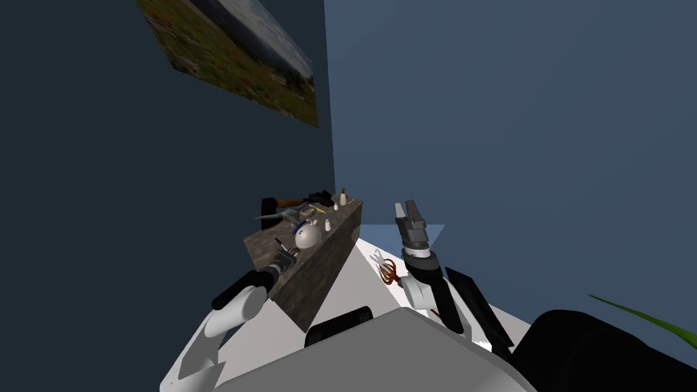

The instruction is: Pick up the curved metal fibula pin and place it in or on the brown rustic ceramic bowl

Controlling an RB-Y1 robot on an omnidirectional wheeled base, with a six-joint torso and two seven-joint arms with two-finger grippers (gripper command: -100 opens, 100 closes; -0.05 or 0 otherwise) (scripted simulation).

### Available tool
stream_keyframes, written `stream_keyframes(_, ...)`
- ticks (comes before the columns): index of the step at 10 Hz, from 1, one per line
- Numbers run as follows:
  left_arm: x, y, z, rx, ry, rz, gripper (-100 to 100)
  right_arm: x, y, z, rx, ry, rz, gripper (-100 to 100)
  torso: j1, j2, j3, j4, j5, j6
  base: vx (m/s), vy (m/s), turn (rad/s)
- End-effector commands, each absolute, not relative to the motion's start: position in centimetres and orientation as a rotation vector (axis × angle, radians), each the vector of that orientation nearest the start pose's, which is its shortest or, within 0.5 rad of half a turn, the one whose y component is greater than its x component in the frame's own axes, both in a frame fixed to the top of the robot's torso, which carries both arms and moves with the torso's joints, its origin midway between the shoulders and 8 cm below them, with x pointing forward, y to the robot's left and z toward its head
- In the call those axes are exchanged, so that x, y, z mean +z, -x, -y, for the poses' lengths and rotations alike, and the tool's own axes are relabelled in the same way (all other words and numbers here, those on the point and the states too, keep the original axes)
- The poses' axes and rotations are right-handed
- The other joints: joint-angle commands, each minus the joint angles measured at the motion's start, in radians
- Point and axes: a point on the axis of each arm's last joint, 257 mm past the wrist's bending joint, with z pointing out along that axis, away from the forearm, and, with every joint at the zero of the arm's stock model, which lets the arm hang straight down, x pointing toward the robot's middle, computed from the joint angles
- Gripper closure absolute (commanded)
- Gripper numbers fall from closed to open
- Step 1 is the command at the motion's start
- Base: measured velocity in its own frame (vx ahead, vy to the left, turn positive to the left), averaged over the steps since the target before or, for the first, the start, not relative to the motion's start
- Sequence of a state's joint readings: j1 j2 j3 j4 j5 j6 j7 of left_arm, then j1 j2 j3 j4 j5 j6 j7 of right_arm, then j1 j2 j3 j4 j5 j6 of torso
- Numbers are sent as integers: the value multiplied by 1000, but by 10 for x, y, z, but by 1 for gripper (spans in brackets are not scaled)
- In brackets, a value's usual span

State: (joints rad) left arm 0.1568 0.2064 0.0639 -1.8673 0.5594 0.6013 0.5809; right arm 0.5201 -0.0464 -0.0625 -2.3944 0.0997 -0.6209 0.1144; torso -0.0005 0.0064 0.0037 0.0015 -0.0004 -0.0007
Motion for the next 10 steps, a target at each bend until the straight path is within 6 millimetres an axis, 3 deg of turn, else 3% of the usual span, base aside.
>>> stream_keyframes(1, -272, -490, -272, -1562, 2210, -924, 100, 86, -295, 265, 1113, -336, -578, 0, 0, 0, 0, 0, 0, 0, -85, -19, -25)
stream_keyframes(5, -234, -519, -309, -1572, 2094, -914, 100, 86, -295, 265, 1113, -336, -578, 0, 0, -1, 0, 0, 0, 0, -73, -14, -41)
stream_keyframes(9, -186, -545, -359, -1561, 1976, -874, 100, 86, -295, 265, 1113, -336, -578, 0, 0, -3, -1, 0, 0, -1, -43, -27, -70)
stream_keyframes(10, -186, -545, -359, -1561, 1976, -874, 100, 86, -295, 265, 1113, -336, -578, 0, -1, -3, -1, 0, -1, 0, -11, -18, -25)
